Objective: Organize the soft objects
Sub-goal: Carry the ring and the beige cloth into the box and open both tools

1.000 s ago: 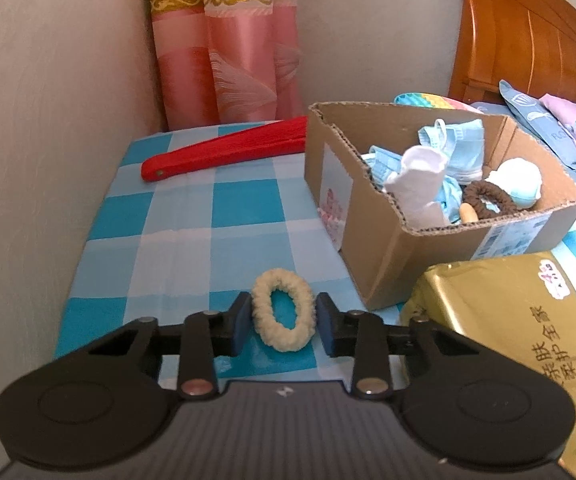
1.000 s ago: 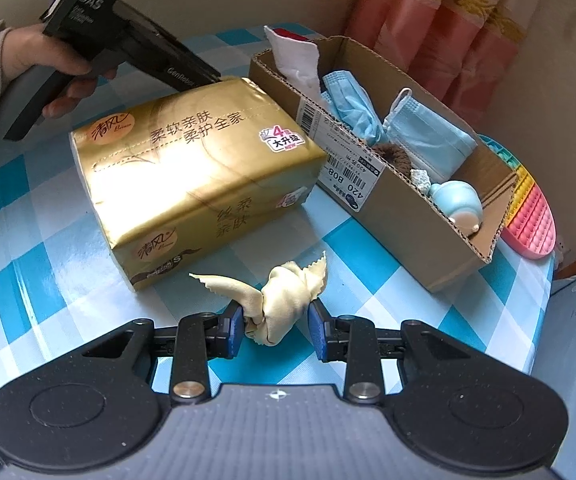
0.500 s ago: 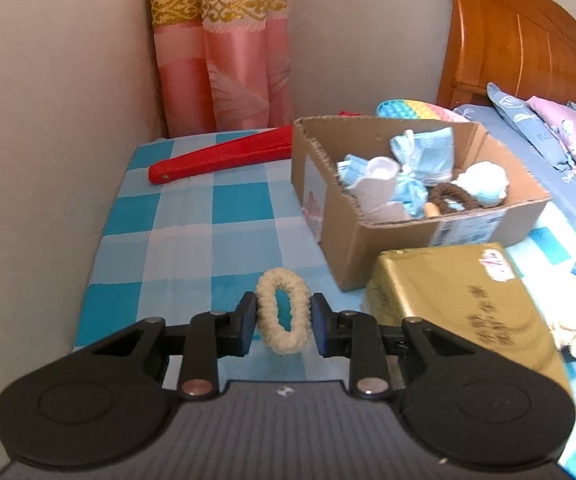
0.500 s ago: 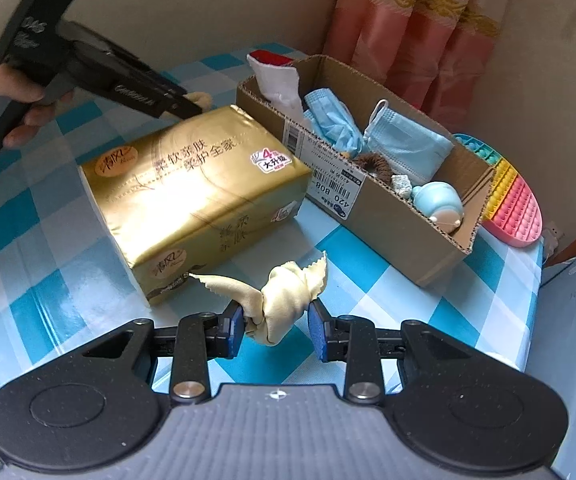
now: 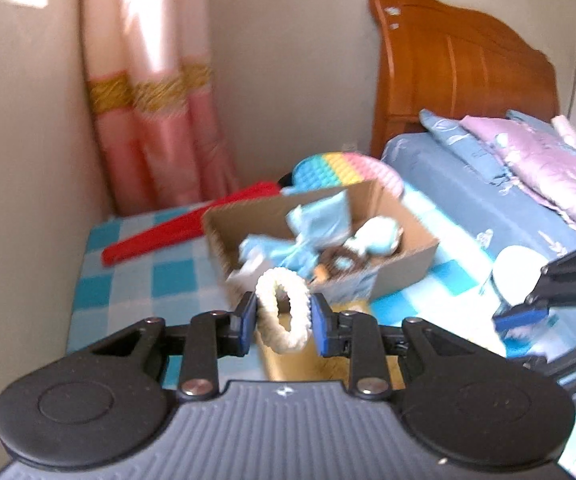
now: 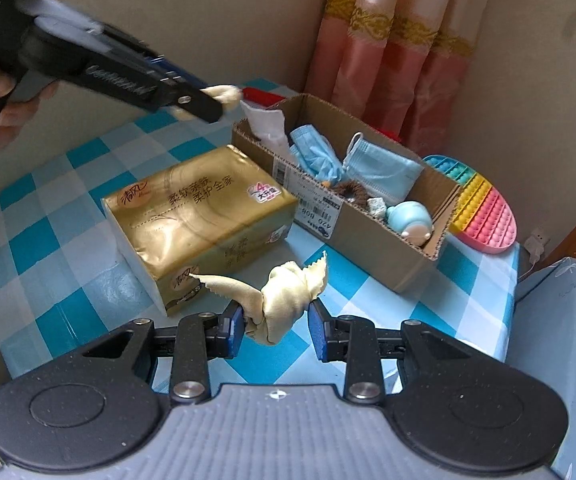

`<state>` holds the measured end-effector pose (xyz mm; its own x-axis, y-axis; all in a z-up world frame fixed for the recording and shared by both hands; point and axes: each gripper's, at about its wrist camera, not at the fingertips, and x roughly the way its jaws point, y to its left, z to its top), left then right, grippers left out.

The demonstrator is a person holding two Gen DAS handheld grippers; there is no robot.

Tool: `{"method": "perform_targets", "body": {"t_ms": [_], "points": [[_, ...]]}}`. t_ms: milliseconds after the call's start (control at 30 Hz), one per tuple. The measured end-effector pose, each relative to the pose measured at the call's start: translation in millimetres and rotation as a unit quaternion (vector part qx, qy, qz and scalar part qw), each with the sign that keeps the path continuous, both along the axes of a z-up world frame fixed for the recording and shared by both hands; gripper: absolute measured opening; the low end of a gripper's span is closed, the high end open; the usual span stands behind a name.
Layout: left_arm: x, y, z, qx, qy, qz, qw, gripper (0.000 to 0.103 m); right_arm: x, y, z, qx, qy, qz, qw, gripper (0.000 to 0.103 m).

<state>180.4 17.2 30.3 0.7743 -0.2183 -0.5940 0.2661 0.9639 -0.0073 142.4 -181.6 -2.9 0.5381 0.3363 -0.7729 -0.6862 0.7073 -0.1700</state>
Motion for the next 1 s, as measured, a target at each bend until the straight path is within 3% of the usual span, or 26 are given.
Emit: {"method": "perform_targets", "body": {"t_ms": [200, 267, 300, 333, 400, 600, 833, 1000], "points": [[38, -26, 9, 0.003, -0.008, -0.013, 0.9999, 0.028, -3, -9, 6, 0.005, -0.008, -0.008, 1.000, 0.038], [52, -34, 6, 0.008, -0.002, -0.018, 0.9998, 0.037, -3, -11, 9, 0.007, -0.011, -0.011, 1.000, 0.038], [56, -37, 4, 0.012, -0.005, -0.012, 0.9998, 0.050, -2, -12, 10, 0.008, -0.013, -0.013, 1.000, 0.038], [60, -39, 2, 0.015, -0.008, -0.005, 0.9998, 0.070, -1, -13, 10, 0.009, -0.014, -0.015, 1.000, 0.038], [62, -40, -3, 0.021, -0.011, 0.008, 0.9997, 0.085, 1, -14, 12, 0.013, -0.016, -0.020, 1.000, 0.038], [27, -21, -2, 0.004, -0.029, 0.031, 0.9991, 0.101, 8, -16, 15, 0.017, -0.018, -0.030, 0.999, 0.038], [-39, -4, -2, -0.007, -0.047, 0.072, 0.9963, 0.102, 28, -8, 27, 0.022, -0.032, -0.045, 0.998, 0.038], [-69, -1, -13, -0.019, -0.047, 0.095, 0.9942, 0.102, 64, 5, 34, 0.023, -0.040, -0.063, 0.997, 0.038]]}}
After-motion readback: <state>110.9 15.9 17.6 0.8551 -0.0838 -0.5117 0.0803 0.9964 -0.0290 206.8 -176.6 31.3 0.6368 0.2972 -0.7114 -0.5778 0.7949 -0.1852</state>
